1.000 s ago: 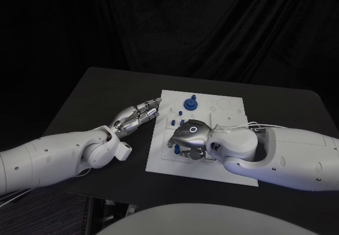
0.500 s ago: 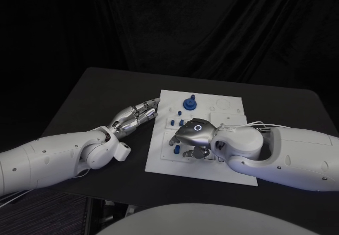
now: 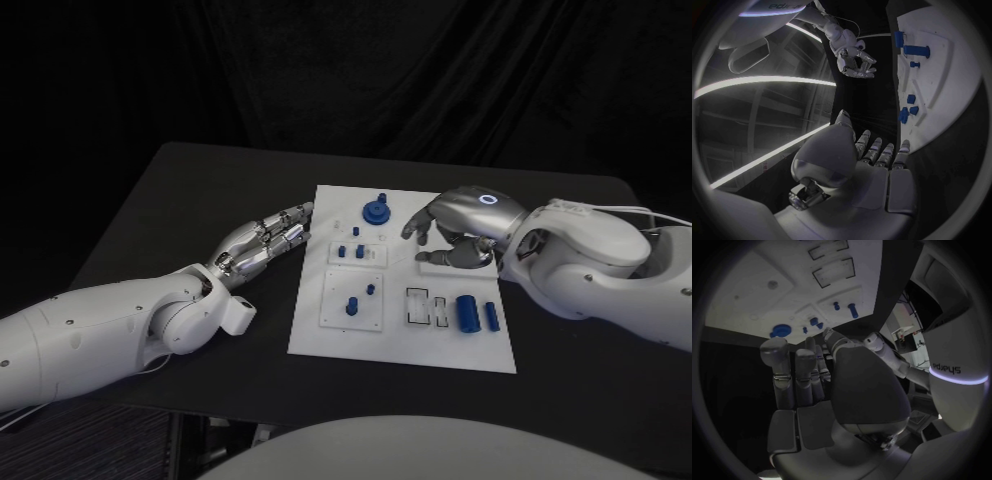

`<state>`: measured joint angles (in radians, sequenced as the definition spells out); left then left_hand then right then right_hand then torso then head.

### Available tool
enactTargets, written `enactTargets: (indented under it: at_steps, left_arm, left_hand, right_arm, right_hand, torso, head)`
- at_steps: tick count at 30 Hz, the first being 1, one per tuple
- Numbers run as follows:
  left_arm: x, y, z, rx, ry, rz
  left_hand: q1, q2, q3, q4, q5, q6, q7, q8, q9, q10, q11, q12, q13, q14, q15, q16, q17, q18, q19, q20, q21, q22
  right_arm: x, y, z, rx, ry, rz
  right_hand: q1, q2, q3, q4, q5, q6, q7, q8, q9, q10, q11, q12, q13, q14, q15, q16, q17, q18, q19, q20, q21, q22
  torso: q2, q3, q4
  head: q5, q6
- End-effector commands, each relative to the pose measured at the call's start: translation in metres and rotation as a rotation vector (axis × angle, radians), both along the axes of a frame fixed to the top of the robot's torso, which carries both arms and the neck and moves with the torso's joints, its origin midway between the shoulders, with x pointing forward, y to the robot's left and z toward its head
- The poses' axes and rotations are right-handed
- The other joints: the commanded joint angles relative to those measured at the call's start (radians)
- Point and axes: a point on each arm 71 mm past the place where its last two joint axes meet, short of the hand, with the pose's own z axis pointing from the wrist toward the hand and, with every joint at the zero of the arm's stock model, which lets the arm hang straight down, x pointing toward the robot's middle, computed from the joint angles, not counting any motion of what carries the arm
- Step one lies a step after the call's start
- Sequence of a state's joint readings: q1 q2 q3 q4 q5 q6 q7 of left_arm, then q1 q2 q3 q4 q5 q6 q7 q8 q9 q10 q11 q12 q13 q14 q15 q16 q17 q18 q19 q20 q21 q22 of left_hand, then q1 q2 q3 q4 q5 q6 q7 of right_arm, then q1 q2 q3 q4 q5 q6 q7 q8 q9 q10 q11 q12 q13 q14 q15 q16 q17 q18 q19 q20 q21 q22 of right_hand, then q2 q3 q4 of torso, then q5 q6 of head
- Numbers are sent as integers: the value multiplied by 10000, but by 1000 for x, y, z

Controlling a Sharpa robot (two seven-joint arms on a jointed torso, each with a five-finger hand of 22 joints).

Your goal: Assemble the parts on the task board

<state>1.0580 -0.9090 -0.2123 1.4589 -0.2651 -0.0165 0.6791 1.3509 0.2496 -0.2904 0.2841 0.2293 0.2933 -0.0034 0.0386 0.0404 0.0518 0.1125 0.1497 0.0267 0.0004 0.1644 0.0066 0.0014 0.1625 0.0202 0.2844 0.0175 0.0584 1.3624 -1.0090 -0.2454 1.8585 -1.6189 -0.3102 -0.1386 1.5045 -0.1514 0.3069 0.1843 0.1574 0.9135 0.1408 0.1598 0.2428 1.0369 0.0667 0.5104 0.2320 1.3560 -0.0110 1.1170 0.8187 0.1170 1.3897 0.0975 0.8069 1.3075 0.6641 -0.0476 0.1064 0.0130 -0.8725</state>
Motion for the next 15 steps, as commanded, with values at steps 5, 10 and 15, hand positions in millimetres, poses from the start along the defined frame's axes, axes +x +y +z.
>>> enactTargets:
  at_steps: [5,10,15]
  left_arm:
    - [0,-3,5,-451,-593,102]
    - [0,-4,5,-463,-607,94]
    - [0,-4,5,-476,-608,79]
  left_hand:
    - [-20,86,20,40,42,106,3,7,14,-58,-22,19,-5,-4,-11,-66,-14,166,-33,-35,-37,-19]
    - [-12,94,25,39,62,107,2,7,14,-58,-27,21,-5,-4,-21,-66,-14,167,-33,-40,-37,-19]
    - [20,117,42,29,117,109,-1,6,14,-60,-34,25,-5,-4,-33,-66,-14,169,-33,-45,-37,-22]
  right_arm:
    - [4,-62,-6,1453,2313,-3134]
    - [-2,-90,-20,830,2703,-4452]
    - [-11,-103,-39,-525,2741,-5293]
  right_hand:
    - [-172,-62,-34,273,-67,456,-391,1351,536,20,-442,3146,2092,-191,-344,-936,-1014,231,-192,-374,-1000,657]
    - [-1525,-13,-555,1017,-54,637,-576,1923,726,622,-597,5464,4322,112,-420,-587,-500,196,19,-443,-714,735]
    - [-3074,13,-890,1054,-299,710,-805,2471,919,3543,-813,9161,10016,1218,-665,1697,2800,-264,860,-644,2193,1466]
  torso:
    - [-12,4,-2]
    - [-8,-6,-1]
    - [15,-4,-2]
  head:
    - [-676,-2]
    - [-1081,-2]
    - [-1397,-2]
